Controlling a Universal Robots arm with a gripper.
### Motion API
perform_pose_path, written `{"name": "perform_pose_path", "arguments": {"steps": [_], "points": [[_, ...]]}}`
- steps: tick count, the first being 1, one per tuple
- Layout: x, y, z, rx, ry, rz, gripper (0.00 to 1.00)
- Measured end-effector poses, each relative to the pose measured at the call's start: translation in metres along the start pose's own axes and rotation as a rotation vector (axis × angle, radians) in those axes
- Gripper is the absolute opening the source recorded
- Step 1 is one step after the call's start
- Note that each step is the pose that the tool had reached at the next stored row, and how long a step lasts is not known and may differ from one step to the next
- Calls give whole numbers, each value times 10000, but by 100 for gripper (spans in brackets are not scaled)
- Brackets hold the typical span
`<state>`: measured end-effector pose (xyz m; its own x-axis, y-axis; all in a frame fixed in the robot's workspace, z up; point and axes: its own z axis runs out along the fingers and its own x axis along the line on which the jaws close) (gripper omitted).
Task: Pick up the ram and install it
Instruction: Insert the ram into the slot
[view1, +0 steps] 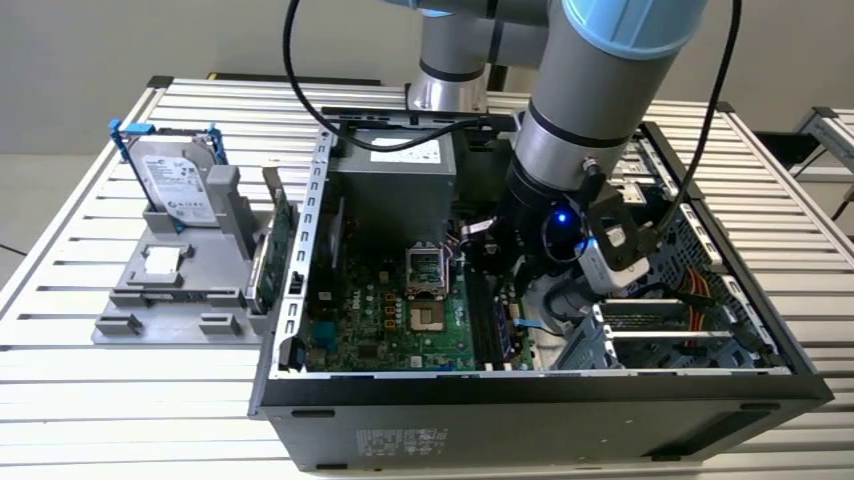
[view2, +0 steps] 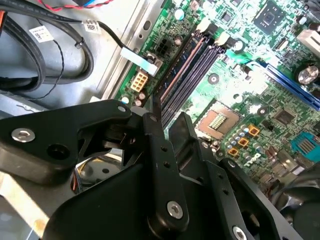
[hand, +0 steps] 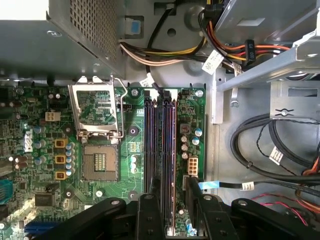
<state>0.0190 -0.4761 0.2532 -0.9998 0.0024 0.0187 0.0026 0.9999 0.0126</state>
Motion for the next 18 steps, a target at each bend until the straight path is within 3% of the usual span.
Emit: {"name": "perform_pose_path", "arguments": {"steps": [1,2,18], "points": [[0,0,0,2,0,0,100],[0,0,-1,3,1,0,0],[0,0,-2,27,0,0,0]]}}
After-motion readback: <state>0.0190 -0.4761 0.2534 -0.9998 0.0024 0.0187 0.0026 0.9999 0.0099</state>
